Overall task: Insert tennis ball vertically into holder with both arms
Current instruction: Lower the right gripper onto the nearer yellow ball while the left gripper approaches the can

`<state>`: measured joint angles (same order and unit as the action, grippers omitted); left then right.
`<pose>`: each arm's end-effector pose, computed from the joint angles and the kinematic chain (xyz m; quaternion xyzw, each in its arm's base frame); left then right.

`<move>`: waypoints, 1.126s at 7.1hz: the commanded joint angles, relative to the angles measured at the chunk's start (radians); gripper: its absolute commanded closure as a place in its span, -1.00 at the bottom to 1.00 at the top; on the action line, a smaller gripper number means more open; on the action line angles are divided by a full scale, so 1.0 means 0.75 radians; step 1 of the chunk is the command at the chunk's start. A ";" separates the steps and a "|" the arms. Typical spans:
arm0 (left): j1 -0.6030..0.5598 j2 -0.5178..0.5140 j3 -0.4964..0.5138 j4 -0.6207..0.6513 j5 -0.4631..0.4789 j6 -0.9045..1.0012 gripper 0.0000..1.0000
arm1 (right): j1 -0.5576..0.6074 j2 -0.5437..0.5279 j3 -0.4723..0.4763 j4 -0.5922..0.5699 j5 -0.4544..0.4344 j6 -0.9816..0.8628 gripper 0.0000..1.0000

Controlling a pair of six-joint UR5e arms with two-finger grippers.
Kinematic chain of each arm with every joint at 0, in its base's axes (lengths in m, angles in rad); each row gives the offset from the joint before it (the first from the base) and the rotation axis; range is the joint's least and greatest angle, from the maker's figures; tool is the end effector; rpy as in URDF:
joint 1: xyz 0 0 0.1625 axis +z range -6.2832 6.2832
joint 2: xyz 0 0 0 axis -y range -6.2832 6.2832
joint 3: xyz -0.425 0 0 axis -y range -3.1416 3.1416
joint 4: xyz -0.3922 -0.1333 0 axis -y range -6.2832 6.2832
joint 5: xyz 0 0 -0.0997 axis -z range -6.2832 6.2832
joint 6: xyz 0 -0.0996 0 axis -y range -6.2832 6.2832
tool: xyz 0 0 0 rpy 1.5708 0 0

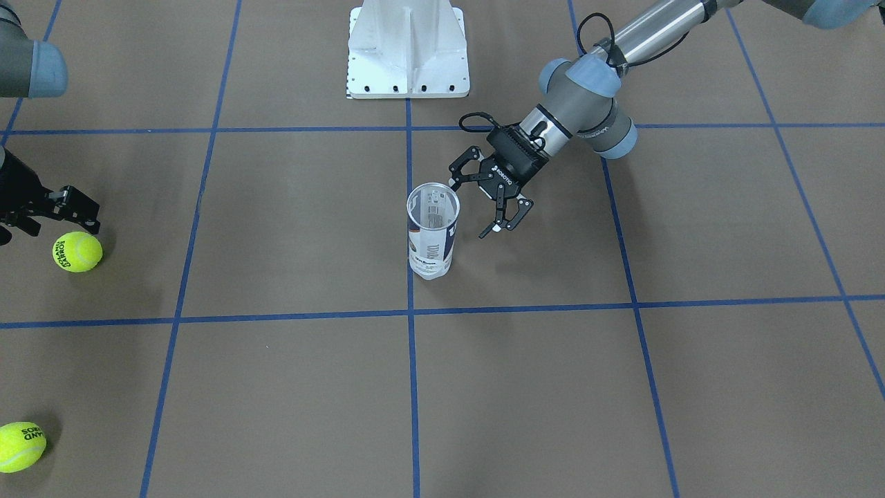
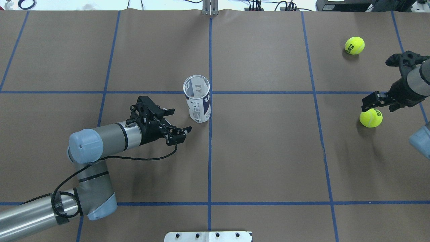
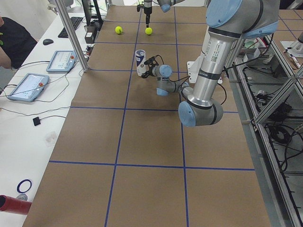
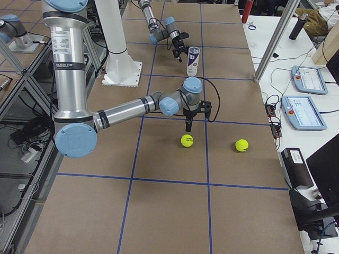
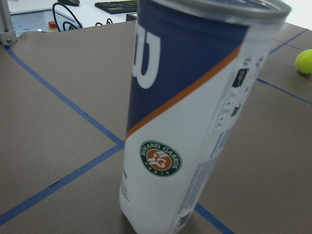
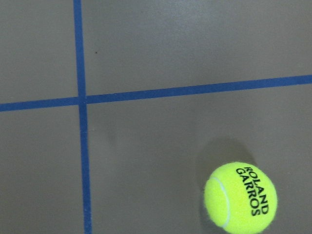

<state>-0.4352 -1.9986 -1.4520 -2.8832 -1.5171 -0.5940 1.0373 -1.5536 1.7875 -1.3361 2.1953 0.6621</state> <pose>0.5257 -0.3973 0.3253 0.4841 0.5393 0.1655 0.6688 -0.1969 -0.4810 0.5236 0.0144 -0.3713 -0.0117 0.9283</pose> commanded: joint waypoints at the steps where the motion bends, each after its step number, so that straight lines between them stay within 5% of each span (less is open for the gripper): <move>1: -0.001 0.000 0.003 -0.001 0.000 0.011 -0.99 | 0.000 0.018 -0.045 -0.002 -0.047 -0.093 -0.99; 8: -0.001 0.010 0.017 -0.003 0.002 0.015 -0.99 | -0.058 0.100 -0.246 0.008 -0.049 -0.136 -0.99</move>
<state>-0.4356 -1.9942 -1.4398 -2.8853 -1.5160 -0.5830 1.0089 -1.4822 1.6199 -1.3300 2.1558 0.5537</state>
